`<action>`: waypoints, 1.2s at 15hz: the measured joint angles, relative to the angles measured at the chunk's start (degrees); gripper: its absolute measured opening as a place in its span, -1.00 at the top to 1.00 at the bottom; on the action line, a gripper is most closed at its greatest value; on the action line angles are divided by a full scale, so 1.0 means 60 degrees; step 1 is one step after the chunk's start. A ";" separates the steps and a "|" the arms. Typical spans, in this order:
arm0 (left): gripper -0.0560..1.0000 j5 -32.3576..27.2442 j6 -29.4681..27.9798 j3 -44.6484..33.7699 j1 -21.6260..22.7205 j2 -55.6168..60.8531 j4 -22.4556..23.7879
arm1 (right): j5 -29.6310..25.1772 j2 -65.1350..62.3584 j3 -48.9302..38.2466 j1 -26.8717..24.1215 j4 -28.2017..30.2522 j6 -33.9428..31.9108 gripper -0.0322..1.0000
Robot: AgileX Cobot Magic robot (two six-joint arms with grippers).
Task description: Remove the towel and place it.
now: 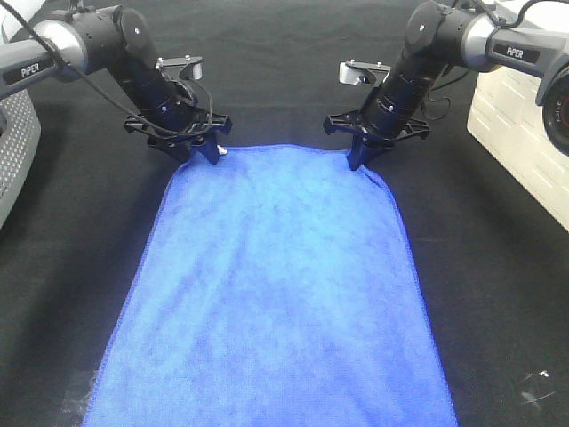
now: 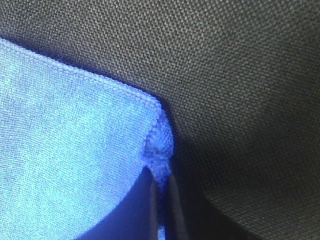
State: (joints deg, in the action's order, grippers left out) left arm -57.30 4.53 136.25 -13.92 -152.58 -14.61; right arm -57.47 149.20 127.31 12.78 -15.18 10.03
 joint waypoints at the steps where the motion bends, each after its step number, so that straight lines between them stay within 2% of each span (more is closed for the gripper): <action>1: -0.30 -0.0038 -0.0181 0.0000 0.0000 0.0000 0.0115 | 0.0000 0.0000 0.0000 0.0000 0.0000 0.0000 0.94; 4: -0.36 -0.0172 -0.0430 0.0000 -0.0019 0.0010 0.0926 | 0.0000 0.0000 0.0000 0.0000 0.0000 0.0000 0.94; 7: -0.37 -0.0344 -0.0573 0.0010 0.0086 0.0010 0.1155 | 0.0000 0.0000 0.0000 0.0000 0.0000 0.0000 0.94; 9: -0.37 -0.0401 -0.0602 0.0010 0.0210 0.0010 0.1117 | -0.0010 0.0000 0.0000 0.0000 0.0000 0.0000 0.94; 18: -0.31 -0.0076 -0.0420 0.0086 0.0392 -0.0115 0.0000 | -0.0019 0.0000 0.0000 0.0000 0.0000 0.0000 0.94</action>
State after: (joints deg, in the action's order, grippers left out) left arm -57.75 2.01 136.77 -11.57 -153.27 -14.61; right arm -57.58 149.20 127.31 12.78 -15.18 10.03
